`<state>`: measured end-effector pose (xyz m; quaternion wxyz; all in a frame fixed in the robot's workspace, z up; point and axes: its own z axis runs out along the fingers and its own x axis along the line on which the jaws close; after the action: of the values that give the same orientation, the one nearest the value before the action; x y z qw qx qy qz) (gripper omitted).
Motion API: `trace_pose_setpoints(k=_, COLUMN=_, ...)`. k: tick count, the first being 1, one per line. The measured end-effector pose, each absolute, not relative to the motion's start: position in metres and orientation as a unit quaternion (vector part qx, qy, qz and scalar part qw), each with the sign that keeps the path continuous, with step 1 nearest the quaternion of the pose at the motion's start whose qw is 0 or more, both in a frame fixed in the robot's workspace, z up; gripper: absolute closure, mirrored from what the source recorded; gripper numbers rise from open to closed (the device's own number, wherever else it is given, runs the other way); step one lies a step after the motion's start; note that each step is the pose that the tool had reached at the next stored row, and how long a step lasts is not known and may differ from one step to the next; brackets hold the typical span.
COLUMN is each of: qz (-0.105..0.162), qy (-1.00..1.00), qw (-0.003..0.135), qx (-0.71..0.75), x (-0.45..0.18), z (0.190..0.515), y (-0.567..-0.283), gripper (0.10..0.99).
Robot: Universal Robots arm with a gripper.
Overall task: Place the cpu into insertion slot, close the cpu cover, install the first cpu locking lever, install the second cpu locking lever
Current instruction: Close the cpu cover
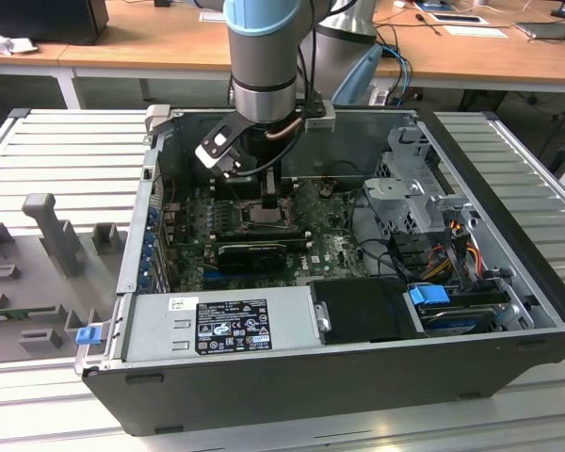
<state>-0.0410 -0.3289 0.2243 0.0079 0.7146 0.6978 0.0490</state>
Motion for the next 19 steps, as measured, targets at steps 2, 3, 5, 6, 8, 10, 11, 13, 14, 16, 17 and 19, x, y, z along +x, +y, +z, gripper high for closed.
trace_pose_setpoints(k=2, qz=0.049, qy=0.698, qw=0.007, qx=0.715, x=-0.041, z=0.225, y=-0.329, gripper=0.980)
trace_pose_setpoints(k=3, qz=0.049, qy=0.698, qw=0.007, qx=0.715, x=-0.041, z=0.225, y=-0.329, gripper=0.980)
trace_pose_setpoints(k=5, qz=0.049, qy=0.698, qw=0.007, qx=0.715, x=-0.041, z=0.230, y=-0.329, gripper=0.980)
trace_pose_setpoints(k=6, qz=0.049, qy=0.698, qw=0.007, qx=0.715, x=-0.041, z=0.232, y=-0.329, gripper=0.980)
trace_pose_setpoints(k=8, qz=0.049, qy=0.698, qw=0.007, qx=0.715, x=-0.041, z=0.237, y=-0.329, gripper=0.980)
trace_pose_setpoints(k=10, qz=0.049, qy=0.698, qw=0.007, qx=0.715, x=-0.041, z=0.245, y=-0.328, gripper=0.980)
trace_pose_setpoints(k=11, qz=0.049, qy=0.698, qw=0.008, qx=0.715, x=-0.041, z=0.254, y=-0.328, gripper=0.980)
trace_pose_setpoints(k=13, qz=0.049, qy=0.698, qw=0.007, qx=0.715, x=-0.037, z=0.260, y=-0.328, gripper=0.980)
trace_pose_setpoints(k=14, qz=0.049, qy=0.698, qw=0.007, qx=0.715, x=-0.037, z=0.262, y=-0.328, gripper=0.980)
trace_pose_setpoints(k=16, qz=0.049, qy=0.698, qw=0.007, qx=0.715, x=-0.036, z=0.266, y=-0.328, gripper=0.980)
trace_pose_setpoints(k=17, qz=0.049, qy=0.698, qw=0.007, qx=0.715, x=-0.036, z=0.268, y=-0.328, gripper=0.980)
trace_pose_setpoints(k=19, qz=0.049, qy=0.698, qw=0.007, qx=0.715, x=-0.036, z=0.269, y=-0.328, gripper=0.980)
